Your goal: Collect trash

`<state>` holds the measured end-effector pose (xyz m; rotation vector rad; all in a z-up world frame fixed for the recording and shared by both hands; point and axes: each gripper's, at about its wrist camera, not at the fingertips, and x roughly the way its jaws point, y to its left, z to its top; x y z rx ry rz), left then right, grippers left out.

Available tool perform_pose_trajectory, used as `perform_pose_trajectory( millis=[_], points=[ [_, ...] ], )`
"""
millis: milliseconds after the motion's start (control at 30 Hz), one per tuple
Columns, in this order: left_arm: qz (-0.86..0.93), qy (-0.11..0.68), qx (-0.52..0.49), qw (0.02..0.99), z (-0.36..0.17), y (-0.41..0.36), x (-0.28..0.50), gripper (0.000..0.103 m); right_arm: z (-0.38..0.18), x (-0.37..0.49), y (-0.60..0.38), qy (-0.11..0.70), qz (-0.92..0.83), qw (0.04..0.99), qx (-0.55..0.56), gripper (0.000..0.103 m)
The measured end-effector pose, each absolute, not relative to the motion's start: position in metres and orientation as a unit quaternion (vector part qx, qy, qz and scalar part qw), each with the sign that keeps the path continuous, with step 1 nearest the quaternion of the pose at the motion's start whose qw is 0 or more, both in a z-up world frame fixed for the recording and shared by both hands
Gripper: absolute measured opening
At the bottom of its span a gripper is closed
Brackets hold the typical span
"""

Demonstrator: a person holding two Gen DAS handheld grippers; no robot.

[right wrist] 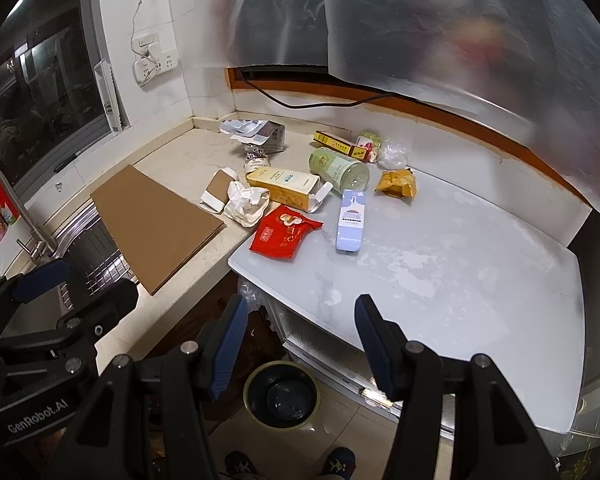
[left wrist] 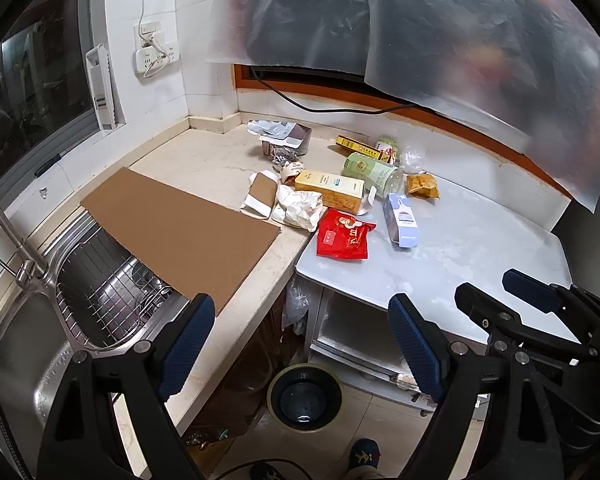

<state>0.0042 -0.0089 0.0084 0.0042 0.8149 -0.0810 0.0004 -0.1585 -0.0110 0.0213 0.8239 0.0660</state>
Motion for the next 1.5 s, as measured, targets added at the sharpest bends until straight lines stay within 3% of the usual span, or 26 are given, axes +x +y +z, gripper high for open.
perform_pose_trajectory(
  millis=[1500],
  points=[
    [-0.039,0.399,0.008,0.916,0.012,-0.004,-0.003,0.087,-0.008,-0.003,-0.158,0.399,0.032,0.916,0.01,0.056]
  ],
)
